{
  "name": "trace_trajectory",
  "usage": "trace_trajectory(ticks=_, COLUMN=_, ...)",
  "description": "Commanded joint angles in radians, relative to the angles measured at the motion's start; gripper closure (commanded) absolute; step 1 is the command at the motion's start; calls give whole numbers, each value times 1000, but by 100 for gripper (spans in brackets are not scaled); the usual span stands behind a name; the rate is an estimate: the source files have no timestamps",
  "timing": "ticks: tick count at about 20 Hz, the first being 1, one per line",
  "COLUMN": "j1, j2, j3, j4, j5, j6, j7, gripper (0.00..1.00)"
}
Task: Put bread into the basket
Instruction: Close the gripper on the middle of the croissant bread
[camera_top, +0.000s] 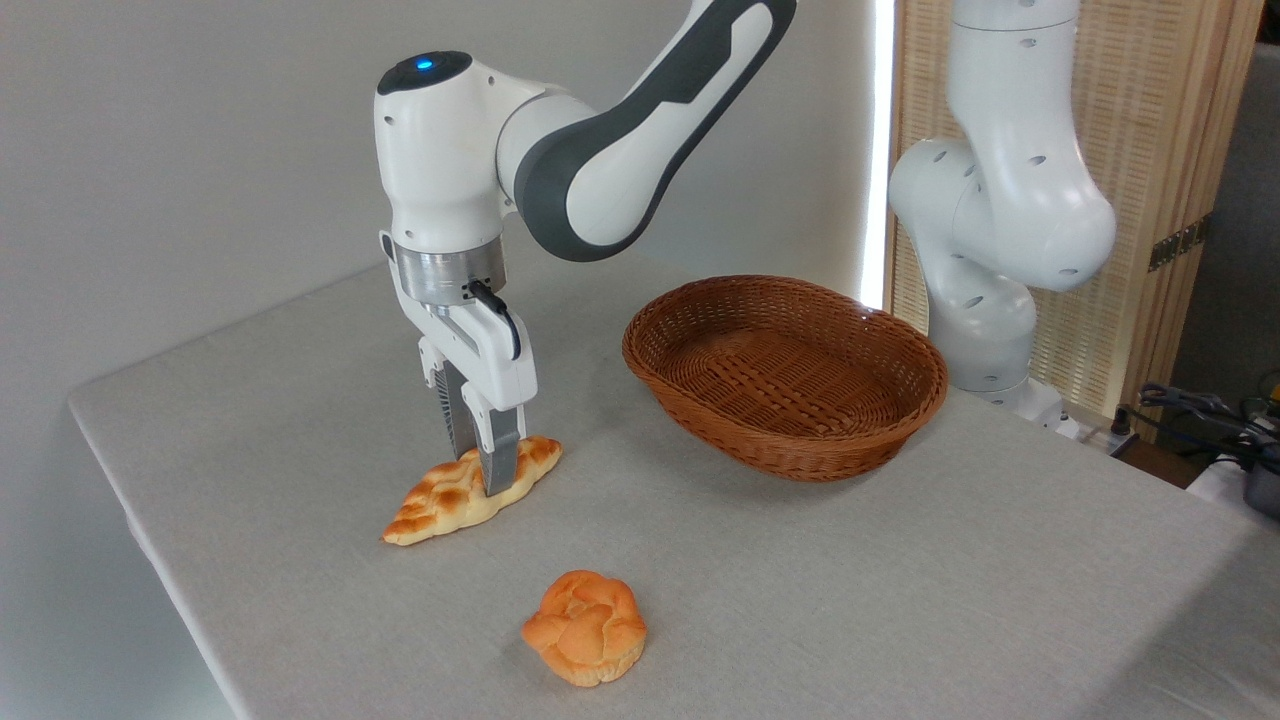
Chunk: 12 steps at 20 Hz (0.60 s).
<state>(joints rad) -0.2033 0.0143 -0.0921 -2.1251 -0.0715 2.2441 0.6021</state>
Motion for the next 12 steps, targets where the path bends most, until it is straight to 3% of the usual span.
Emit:
trace_trajectory(ticks=1, j1=-7, j2=3, j3=-1, j4=-4, j5=9, j6=19, j7=-12, gripper=55)
trace_trajectory(ticks=8, j1=-7, j2=-10, j3=-3, j4=-4, j5=9, j6=17, j7=-15, gripper=54)
trace_trajectory(ticks=12, j1=-7, j2=-69, j3=-4, j4=-3, j5=7, j6=3, j7=-45, gripper=53)
